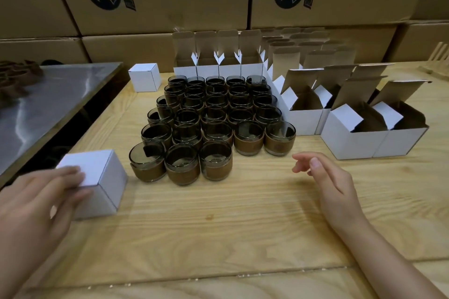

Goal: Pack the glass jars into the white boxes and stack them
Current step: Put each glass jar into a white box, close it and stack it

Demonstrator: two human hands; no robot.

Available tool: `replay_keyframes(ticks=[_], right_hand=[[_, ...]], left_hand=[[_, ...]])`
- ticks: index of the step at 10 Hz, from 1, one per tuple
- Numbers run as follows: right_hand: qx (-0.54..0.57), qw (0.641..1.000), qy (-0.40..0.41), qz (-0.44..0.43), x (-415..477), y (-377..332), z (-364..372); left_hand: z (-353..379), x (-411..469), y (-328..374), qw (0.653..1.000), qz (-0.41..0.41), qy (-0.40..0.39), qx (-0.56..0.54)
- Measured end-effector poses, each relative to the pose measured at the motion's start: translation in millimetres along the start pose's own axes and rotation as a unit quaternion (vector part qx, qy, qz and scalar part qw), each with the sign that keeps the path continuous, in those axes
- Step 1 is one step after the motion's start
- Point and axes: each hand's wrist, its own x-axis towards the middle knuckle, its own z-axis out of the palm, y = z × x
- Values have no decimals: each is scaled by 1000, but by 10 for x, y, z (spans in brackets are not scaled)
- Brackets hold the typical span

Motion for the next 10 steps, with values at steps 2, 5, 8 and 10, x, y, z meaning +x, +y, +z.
replay_keyframes(ticks=[2, 5, 8, 10], right_hand=[[-27, 1000, -13, 8, 0, -5, 15], [-63, 997, -44, 25, 24, -37, 40], [-83, 993, -53, 62, 62, -35, 52], [-108, 991, -59, 48, 86, -11, 54]], left_hand=[[130, 1187, 160, 991, -21, 129, -1], [393, 2319, 247, 994, -102, -26, 16], [745, 3096, 28, 986, -124, -103, -33], [879, 3331, -56, 982, -135, -130, -11]])
